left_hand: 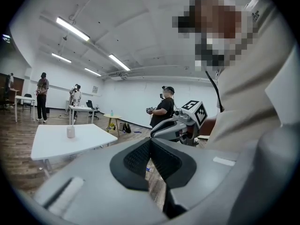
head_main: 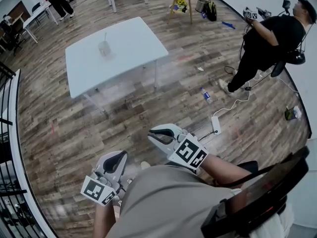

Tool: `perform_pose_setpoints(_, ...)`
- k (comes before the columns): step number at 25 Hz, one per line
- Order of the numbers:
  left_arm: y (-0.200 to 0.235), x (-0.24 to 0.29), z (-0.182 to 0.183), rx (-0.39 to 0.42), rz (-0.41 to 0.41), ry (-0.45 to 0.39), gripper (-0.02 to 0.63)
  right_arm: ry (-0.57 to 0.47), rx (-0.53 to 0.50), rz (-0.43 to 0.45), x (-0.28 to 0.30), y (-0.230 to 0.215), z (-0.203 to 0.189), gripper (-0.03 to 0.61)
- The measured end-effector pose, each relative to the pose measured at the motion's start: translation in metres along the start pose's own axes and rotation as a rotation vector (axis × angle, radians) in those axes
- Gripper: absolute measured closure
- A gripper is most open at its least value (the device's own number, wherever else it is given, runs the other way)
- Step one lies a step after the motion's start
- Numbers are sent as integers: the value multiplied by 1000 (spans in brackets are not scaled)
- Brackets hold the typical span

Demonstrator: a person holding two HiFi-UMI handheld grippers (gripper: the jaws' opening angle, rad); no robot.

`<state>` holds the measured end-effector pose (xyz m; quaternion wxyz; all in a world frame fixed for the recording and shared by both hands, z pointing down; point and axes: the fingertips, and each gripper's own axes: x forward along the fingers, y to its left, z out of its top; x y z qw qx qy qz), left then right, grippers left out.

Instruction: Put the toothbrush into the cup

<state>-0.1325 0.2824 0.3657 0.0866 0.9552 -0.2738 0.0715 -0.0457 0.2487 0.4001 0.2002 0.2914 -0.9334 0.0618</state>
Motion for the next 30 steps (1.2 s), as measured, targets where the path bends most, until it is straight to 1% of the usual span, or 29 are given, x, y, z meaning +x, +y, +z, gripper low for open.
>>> perform_pose_setpoints(4,-23,31,8,-5,-9,-10,607,-7,-28,-3,-31,-15,-6,545)
perform_pose_setpoints(8,-46,63,16,11,-30,-14,607,-5,-45,-15,-61,-32,-19,552)
perform_pose_setpoints(16,-83,102,17,13,-49,1,607,-9,-37,-28,-102,-53,-38,554)
perform_pose_setpoints(20,-88,114,16,5,-50,10,607,-7,-35,-21,-111,-58,-43,555)
perform_pose_setpoints(24,-89,123,17,6,-49,-4,607,2,-40,-24,-115,-65,-47,555)
perform_pose_setpoints(30,-81,121,18,4,-46,-14,607,31,-52,-48,-112,-72,-51,555)
